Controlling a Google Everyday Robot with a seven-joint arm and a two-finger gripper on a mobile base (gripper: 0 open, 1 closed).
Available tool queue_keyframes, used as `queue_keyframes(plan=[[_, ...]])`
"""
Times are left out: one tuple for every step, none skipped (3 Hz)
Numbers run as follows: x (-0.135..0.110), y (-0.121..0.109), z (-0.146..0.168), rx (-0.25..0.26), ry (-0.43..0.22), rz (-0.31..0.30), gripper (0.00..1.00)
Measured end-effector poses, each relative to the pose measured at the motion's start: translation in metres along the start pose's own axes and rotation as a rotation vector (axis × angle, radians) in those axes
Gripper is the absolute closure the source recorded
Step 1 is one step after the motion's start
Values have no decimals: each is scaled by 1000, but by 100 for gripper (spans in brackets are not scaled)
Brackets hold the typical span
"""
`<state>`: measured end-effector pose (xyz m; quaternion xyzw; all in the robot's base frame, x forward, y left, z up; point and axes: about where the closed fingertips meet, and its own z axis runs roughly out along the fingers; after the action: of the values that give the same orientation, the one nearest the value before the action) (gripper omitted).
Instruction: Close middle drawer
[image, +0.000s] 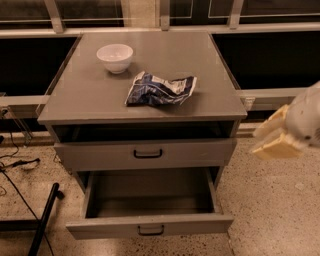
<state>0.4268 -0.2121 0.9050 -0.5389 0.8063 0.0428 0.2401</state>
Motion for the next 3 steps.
queue_keyframes(plan=[[16, 33, 57, -78, -114, 4, 84], [17, 41, 65, -92, -134, -20, 100], [18, 43, 68, -102, -140, -14, 100]])
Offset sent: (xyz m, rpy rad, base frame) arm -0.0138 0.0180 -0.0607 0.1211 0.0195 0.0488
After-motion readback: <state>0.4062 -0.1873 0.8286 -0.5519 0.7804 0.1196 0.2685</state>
